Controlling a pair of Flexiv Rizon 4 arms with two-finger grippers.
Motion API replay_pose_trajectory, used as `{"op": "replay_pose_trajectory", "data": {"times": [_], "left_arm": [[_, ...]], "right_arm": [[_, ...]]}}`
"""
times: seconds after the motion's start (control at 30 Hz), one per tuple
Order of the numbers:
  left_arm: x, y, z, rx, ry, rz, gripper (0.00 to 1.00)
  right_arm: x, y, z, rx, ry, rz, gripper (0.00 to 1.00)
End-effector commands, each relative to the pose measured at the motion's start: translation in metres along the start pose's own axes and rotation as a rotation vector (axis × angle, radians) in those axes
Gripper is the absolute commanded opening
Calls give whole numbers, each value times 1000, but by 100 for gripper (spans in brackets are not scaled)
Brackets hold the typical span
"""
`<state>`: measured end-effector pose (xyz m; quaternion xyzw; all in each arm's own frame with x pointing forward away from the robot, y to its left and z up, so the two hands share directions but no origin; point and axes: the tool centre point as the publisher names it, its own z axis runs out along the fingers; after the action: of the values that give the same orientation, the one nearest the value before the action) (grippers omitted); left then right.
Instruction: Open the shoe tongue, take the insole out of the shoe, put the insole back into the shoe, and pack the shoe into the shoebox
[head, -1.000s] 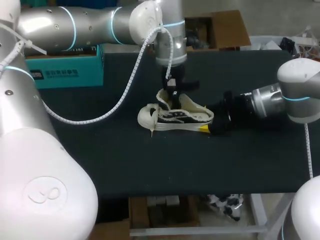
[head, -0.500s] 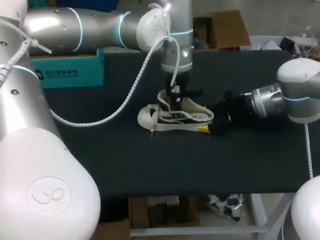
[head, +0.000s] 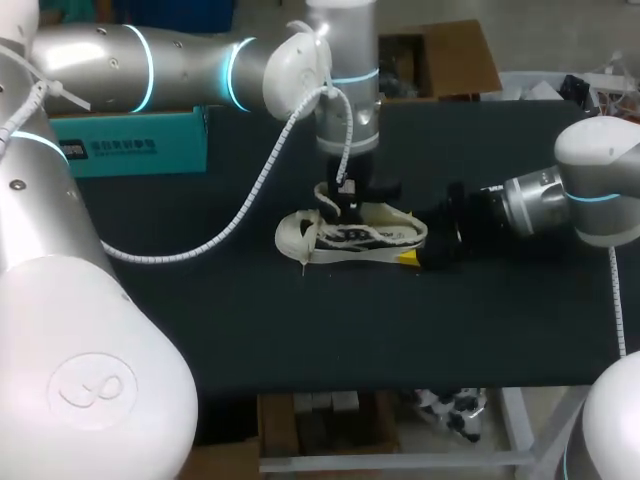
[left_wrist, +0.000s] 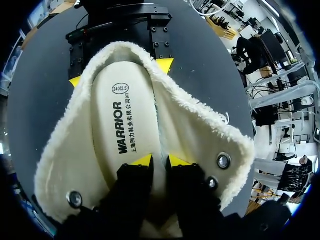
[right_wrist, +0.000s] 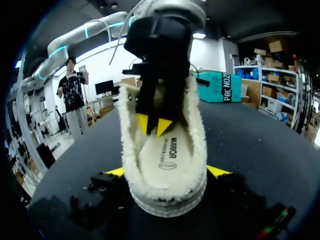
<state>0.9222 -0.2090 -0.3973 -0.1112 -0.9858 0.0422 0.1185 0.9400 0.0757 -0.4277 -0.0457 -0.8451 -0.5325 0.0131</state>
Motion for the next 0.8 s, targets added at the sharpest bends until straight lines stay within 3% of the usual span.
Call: {"op": "replay_pose_trajectory", "data": {"times": [0.03, 0.3, 0.37, 0.63, 0.8], "left_arm": [[2, -2, 23, -8, -25, -4, 25], [-19, -5, 49, -32, -114, -28, 32], [-25, -4, 56, -24, -131, -27, 29], [-35, -4, 78, -77, -313, -10, 31], [-51, -2, 90, -86, -398, -9, 40]], "right_arm": [[-2, -6, 1, -3, 2, 0, 0], [-2, -6, 1, -3, 2, 0, 0], [-2, -6, 1, -3, 2, 0, 0], [-2, -6, 1, -3, 2, 0, 0], [-2, -6, 1, -3, 2, 0, 0]]}}
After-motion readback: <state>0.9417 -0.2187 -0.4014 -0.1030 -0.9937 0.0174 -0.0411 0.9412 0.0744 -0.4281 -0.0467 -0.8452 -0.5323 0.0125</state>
